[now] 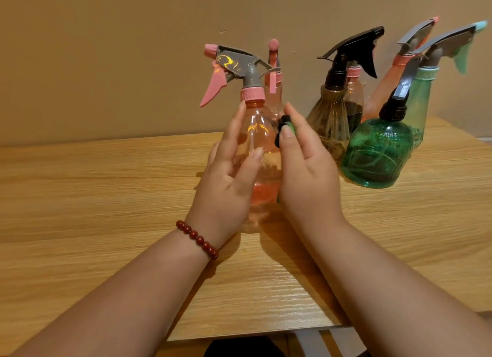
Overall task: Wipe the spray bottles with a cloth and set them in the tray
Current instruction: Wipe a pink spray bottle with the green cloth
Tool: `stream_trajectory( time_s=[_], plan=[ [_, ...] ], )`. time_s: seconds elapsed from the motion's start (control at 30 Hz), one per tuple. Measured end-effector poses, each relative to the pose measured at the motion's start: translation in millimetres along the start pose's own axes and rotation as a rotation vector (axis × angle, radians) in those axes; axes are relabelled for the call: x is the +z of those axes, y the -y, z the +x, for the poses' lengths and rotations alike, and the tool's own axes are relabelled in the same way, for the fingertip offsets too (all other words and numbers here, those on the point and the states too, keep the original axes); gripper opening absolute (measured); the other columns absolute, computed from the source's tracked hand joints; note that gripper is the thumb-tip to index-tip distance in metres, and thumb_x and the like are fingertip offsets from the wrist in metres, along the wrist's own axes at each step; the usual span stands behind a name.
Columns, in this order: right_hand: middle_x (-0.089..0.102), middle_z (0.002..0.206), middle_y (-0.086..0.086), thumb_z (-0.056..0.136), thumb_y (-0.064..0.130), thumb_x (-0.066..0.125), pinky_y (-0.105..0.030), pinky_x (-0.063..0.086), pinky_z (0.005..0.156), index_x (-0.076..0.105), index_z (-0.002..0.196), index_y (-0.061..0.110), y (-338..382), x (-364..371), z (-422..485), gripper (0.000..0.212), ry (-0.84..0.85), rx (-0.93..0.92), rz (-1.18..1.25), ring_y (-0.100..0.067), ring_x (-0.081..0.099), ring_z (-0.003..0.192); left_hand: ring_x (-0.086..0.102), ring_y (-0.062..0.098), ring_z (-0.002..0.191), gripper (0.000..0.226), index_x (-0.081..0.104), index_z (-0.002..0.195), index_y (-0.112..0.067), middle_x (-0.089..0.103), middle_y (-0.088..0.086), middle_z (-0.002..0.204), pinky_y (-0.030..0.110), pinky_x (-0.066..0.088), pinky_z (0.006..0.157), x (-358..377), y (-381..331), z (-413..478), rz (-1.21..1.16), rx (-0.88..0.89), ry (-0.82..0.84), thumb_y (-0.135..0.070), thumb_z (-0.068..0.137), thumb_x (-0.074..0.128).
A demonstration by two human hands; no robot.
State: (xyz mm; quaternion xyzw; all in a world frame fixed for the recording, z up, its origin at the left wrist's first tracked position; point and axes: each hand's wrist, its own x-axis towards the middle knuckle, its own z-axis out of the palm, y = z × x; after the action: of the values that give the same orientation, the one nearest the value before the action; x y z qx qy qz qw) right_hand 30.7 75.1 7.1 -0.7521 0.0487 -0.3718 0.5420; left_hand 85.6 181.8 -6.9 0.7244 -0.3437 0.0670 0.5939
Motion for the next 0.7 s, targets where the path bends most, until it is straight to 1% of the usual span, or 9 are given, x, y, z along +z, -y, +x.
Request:
stream_trajectory(
  time_s=[0.13,0.2,0.27,0.33,0.43,0.5,0.6,0.63,0.7],
  plan=[
    [0.042,0.148,0.002,0.101,0.021,0.04,-0.025,0.026,0.115,0.038,0.145,0.015,-1.7,7.9,-6.4,0.045,0.006,-0.23,-0.129,-0.009,0.03,0.142,0.044,0.006,0.133,0.055,0.026,0.149,-0.04,0.043,-0.012,0.147,0.045,0.039,0.109,2.3,-0.5,2.0,-0.109,-0.015,-0.047,-0.04,0.096,0.041],
    [0.041,0.148,0.002,0.1,0.018,0.042,-0.024,0.023,0.117,0.039,0.145,0.012,-2.9,11.0,-8.6,0.045,0.039,-0.29,-0.144,-0.011,0.026,0.144,0.046,0.005,0.132,0.054,0.027,0.15,-0.036,0.046,-0.013,0.146,0.042,0.039,0.109,1.3,-2.0,3.2,-0.147,-0.026,-0.078,-0.037,0.097,0.04],
    [0.04,0.147,0.007,0.101,0.02,0.04,-0.022,0.025,0.116,0.039,0.145,0.016,-1.8,11.0,-7.4,0.044,0.062,-0.235,-0.1,-0.006,0.027,0.142,0.046,0.004,0.131,0.053,0.029,0.15,-0.031,0.047,-0.011,0.145,0.039,0.04,0.108,-0.8,-3.0,2.7,-0.133,-0.013,-0.093,-0.033,0.098,0.04],
    [0.044,0.147,0.01,0.103,0.027,0.037,-0.024,0.032,0.112,0.04,0.144,0.025,-0.9,8.0,-3.3,0.042,0.045,-0.087,-0.024,0.0,0.035,0.136,0.047,0.004,0.13,0.052,0.03,0.149,-0.027,0.047,-0.008,0.145,0.036,0.041,0.108,-1.9,-3.5,1.2,-0.09,0.019,-0.103,-0.03,0.098,0.041],
    [0.052,0.14,0.011,0.104,0.032,0.035,-0.031,0.038,0.108,0.045,0.142,0.028,-5.4,4.0,0.0,0.04,0.018,0.055,0.063,0.0,0.043,0.13,0.045,0.009,0.133,0.052,0.031,0.148,-0.028,0.046,-0.004,0.146,0.041,0.04,0.109,-0.8,-1.9,-0.1,-0.046,0.065,-0.123,-0.036,0.098,0.042],
    [0.05,0.142,0.009,0.102,0.032,0.035,-0.029,0.037,0.109,0.044,0.143,0.026,-3.8,5.3,-3.0,0.043,0.023,-0.013,0.014,-0.002,0.042,0.132,0.047,0.012,0.132,0.054,0.032,0.148,-0.031,0.047,-0.004,0.145,0.045,0.041,0.107,1.2,-2.1,0.3,-0.05,0.054,-0.127,-0.04,0.096,0.042],
    [0.041,0.149,0.001,0.1,0.02,0.04,-0.026,0.026,0.116,0.04,0.145,0.014,-1.6,10.7,-7.9,0.045,0.066,-0.272,-0.129,-0.011,0.03,0.142,0.052,0.007,0.125,0.052,0.033,0.148,-0.029,0.051,-0.01,0.141,0.037,0.046,0.103,1.2,-4.2,2.0,-0.129,0.01,-0.142,-0.034,0.097,0.042],
    [0.04,0.149,0.0,0.1,0.017,0.041,-0.025,0.024,0.117,0.039,0.144,0.012,-2.2,12.0,-8.6,0.044,0.079,-0.319,-0.145,-0.012,0.027,0.144,0.055,0.007,0.122,0.051,0.033,0.148,-0.028,0.054,-0.011,0.138,0.038,0.047,0.101,-0.2,-4.1,2.7,-0.167,0.002,-0.145,-0.031,0.097,0.041],
    [0.042,0.149,0.001,0.101,0.019,0.039,-0.022,0.025,0.115,0.039,0.145,0.013,-2.6,12.1,-6.7,0.044,0.072,-0.28,-0.1,-0.01,0.03,0.142,0.058,0.008,0.118,0.051,0.034,0.147,-0.026,0.058,-0.008,0.134,0.042,0.049,0.099,-2.5,-5.3,2.5,-0.192,-0.002,-0.145,-0.029,0.097,0.041]
  ],
)
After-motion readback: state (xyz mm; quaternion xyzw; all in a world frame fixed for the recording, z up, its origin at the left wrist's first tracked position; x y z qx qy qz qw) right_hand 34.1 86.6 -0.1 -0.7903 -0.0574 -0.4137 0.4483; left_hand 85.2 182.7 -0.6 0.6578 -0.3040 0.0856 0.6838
